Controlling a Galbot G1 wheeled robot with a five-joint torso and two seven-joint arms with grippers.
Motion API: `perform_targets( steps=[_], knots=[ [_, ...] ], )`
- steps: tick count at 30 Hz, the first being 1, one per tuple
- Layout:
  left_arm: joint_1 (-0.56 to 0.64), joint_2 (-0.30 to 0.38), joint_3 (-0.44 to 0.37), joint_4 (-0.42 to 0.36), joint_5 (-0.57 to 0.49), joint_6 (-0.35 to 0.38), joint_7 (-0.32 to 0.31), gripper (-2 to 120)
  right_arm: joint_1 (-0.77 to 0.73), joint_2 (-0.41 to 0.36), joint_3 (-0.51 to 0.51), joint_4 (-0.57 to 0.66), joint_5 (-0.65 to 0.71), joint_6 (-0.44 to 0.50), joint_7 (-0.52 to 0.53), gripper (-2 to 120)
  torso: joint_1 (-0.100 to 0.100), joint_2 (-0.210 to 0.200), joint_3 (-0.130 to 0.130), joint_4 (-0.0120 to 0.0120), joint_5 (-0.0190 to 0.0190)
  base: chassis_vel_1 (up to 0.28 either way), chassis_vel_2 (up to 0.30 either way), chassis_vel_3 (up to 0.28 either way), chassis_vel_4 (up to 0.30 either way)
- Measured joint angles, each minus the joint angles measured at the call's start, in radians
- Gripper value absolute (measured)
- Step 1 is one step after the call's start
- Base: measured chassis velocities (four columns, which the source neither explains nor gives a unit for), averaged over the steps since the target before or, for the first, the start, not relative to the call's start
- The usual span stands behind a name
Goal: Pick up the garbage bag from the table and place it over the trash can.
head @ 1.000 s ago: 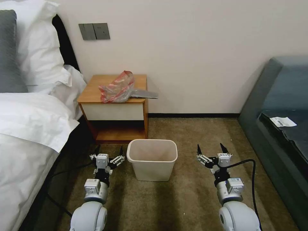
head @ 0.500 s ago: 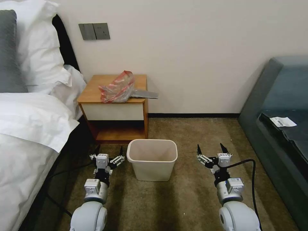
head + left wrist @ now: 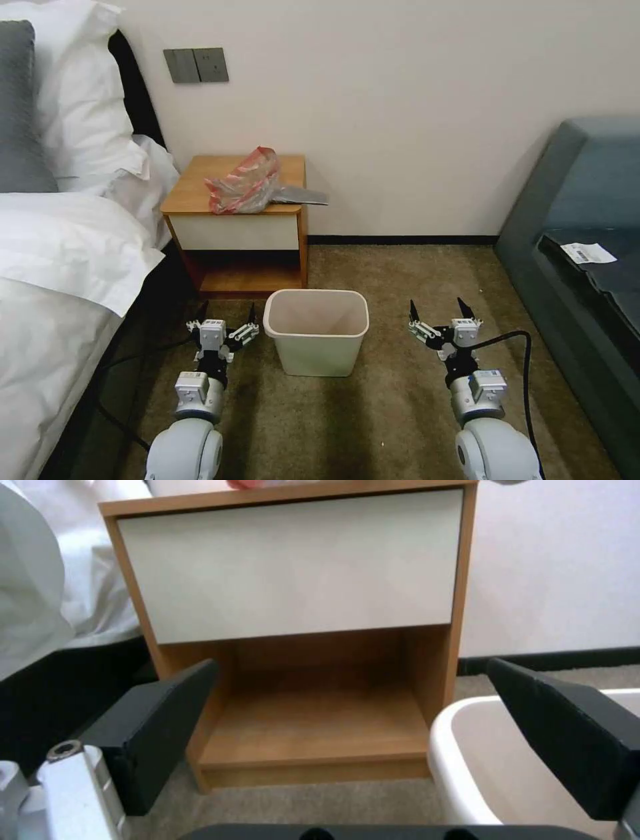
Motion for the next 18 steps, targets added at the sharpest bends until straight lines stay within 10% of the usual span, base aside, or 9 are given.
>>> perform_targets(
  steps=[18],
  knots=[
    [0.000, 0.000, 0.000, 0.000, 0.000, 0.000, 0.000, 100, 0.000, 0.000, 0.000, 0.000, 0.000, 0.000, 0.000, 100, 0.000, 0.000, 0.000, 0.0000, 0.0000, 0.000, 0.000, 0.000, 0.000]
  ],
)
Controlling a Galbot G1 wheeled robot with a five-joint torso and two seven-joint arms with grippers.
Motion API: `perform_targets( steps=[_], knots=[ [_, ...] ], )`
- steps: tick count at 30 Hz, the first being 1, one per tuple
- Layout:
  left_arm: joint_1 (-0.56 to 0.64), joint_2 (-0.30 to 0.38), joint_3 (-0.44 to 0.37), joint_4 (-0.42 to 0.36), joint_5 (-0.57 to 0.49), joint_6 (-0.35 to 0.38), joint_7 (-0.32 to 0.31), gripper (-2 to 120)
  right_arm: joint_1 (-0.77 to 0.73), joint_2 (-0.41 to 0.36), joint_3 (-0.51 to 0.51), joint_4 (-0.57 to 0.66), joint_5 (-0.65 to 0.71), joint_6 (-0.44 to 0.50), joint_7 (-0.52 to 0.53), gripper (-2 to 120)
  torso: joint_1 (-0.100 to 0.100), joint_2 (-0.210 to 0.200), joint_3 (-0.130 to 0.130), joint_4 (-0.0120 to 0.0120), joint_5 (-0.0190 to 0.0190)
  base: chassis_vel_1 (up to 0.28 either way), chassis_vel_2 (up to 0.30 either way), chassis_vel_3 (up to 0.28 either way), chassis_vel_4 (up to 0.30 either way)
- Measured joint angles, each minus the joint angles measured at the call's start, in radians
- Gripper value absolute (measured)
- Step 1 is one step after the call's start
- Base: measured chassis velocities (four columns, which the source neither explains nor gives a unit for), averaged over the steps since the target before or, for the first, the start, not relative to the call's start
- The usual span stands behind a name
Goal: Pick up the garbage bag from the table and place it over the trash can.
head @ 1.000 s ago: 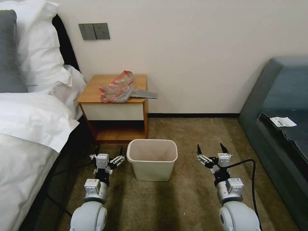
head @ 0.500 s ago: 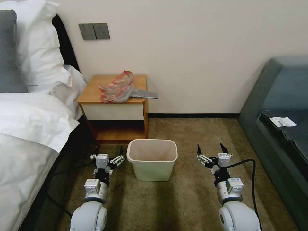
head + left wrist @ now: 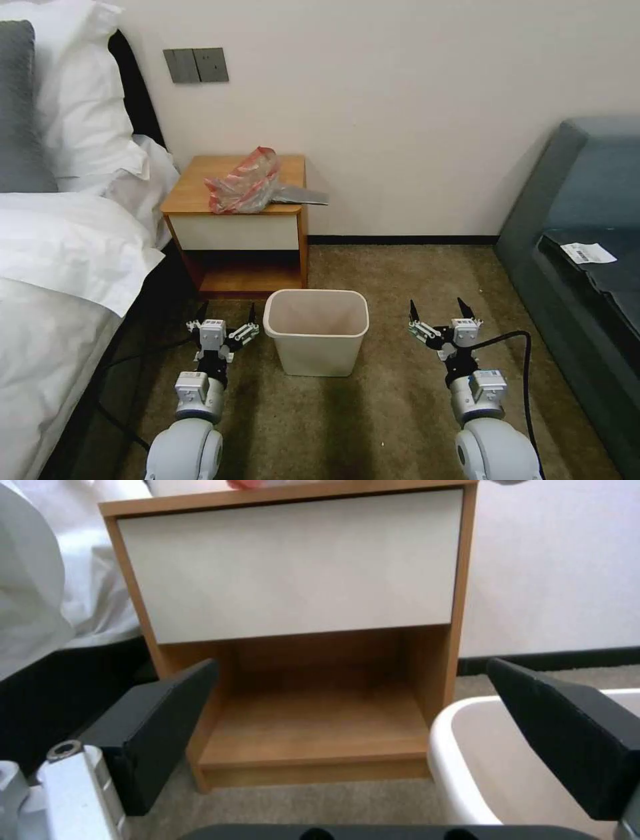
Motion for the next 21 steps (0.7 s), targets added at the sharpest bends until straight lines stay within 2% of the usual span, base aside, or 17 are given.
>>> perform_targets(
  steps=[21],
  knots=[
    [0.000, 0.000, 0.000, 0.000, 0.000, 0.000, 0.000, 100, 0.000, 0.000, 0.000, 0.000, 0.000, 0.000, 0.000, 100, 0.000, 0.000, 0.000, 0.0000, 0.0000, 0.000, 0.000, 0.000, 0.000]
  ],
)
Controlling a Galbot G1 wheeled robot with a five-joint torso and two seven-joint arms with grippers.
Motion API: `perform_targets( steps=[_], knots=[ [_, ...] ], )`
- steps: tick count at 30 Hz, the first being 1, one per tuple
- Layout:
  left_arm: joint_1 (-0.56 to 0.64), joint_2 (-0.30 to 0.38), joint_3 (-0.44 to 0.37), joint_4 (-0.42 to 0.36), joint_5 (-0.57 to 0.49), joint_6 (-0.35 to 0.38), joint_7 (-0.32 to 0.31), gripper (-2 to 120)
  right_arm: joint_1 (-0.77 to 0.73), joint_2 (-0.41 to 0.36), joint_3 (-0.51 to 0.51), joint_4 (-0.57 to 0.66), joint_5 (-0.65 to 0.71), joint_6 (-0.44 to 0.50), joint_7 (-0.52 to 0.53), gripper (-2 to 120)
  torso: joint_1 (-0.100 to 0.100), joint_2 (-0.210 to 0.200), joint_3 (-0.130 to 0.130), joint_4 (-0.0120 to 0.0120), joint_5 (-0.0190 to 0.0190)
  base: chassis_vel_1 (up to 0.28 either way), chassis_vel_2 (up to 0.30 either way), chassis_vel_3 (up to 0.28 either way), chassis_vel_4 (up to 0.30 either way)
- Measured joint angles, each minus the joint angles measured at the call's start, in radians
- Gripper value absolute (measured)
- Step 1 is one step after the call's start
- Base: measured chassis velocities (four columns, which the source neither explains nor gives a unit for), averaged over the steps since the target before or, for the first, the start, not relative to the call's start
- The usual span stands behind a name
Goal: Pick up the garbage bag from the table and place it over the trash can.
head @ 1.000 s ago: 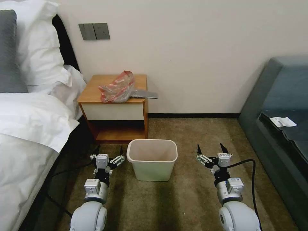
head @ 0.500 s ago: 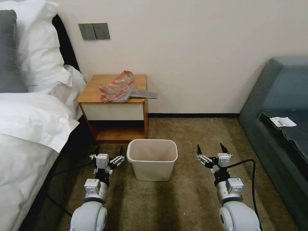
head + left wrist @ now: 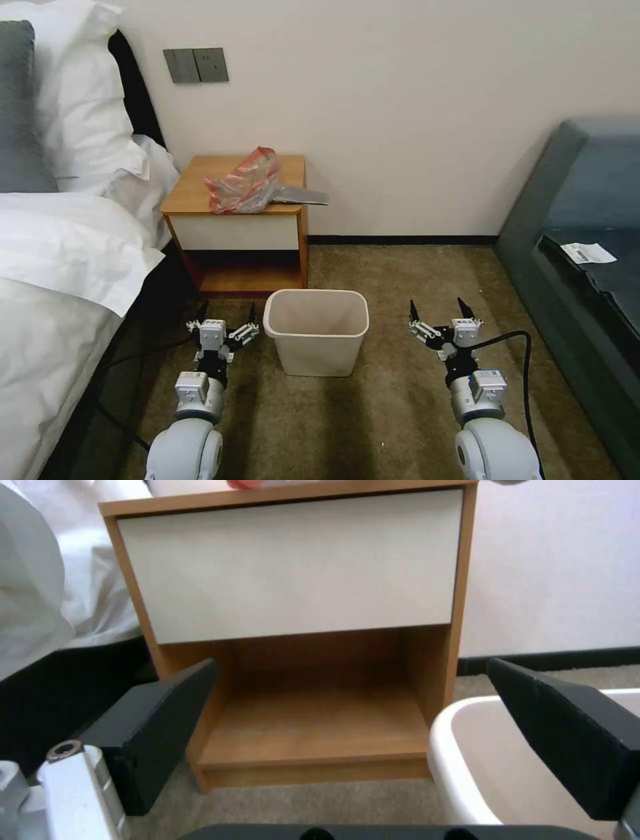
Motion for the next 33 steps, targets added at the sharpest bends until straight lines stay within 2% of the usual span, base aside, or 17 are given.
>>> perform_targets(
  steps=[33],
  knots=[
    [-0.001, 0.002, -0.001, 0.003, -0.003, -0.006, 0.000, 100, 0.000, 0.000, 0.000, -0.001, 0.000, 0.003, 0.000, 100, 0.000, 0.000, 0.000, 0.0000, 0.0000, 0.000, 0.000, 0.000, 0.000]
  ],
)
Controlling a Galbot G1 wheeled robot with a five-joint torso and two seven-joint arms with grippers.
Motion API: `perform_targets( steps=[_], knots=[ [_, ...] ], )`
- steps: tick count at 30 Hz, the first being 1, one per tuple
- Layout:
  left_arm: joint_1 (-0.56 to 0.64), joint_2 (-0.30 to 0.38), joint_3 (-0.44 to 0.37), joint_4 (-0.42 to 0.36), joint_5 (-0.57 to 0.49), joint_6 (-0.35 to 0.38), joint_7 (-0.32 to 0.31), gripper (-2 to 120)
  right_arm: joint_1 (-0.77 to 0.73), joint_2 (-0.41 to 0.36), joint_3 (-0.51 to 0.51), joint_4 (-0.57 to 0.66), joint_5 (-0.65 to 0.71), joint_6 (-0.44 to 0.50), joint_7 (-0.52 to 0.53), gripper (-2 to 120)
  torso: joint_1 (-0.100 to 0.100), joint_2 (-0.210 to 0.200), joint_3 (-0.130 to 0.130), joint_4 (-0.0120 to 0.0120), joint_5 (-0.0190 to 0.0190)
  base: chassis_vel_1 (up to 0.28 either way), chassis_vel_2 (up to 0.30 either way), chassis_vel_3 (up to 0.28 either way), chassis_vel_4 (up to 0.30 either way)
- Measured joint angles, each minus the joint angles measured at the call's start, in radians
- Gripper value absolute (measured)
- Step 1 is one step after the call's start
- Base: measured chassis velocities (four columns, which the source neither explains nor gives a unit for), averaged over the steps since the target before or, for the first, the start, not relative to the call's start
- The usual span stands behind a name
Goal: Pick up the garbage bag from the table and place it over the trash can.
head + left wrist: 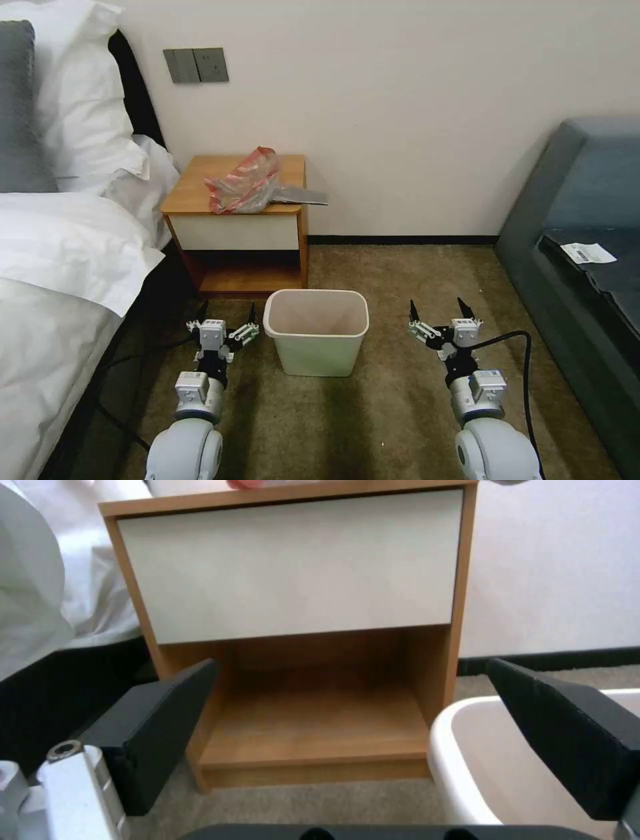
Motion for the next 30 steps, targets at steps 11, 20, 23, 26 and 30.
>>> perform_targets(
  steps=[11, 20, 23, 26, 30],
  knots=[
    [-0.080, 0.089, -0.100, 0.119, -0.186, -0.307, 0.027, 96, 0.003, -0.001, 0.033, -0.061, 0.015, 0.264, -0.051, 100, 0.000, 0.000, 0.000, 0.0000, -0.0001, 0.000, 0.000, 0.000, 0.000],
    [-0.106, 0.117, -0.132, 0.157, -0.246, -0.406, 0.036, 97, 0.006, -0.001, 0.058, -0.106, 0.027, 0.459, -0.090, 100, 0.000, 0.000, 0.000, -0.0001, 0.0000, 0.000, 0.000, 0.000, 0.000],
    [-0.105, 0.117, -0.132, 0.157, -0.251, -0.406, 0.041, 97, 0.006, -0.001, 0.058, -0.107, 0.027, 0.464, -0.091, 100, 0.000, 0.000, 0.000, 0.0000, -0.0001, 0.000, 0.000, 0.000, 0.000],
    [-0.091, 0.117, -0.127, 0.152, -0.280, -0.404, 0.074, 97, 0.008, -0.002, 0.058, -0.107, 0.031, 0.467, -0.094, 100, 0.000, 0.000, 0.000, -0.0004, 0.0000, 0.000, 0.000, 0.000, 0.000],
    [-0.042, 0.106, -0.105, 0.132, -0.334, -0.387, 0.169, 97, 0.054, -0.010, 0.020, -0.105, 0.079, 0.501, -0.130, 100, 0.000, 0.000, 0.000, 0.0010, 0.0001, 0.000, 0.000, 0.000, 0.000]
  ],
)
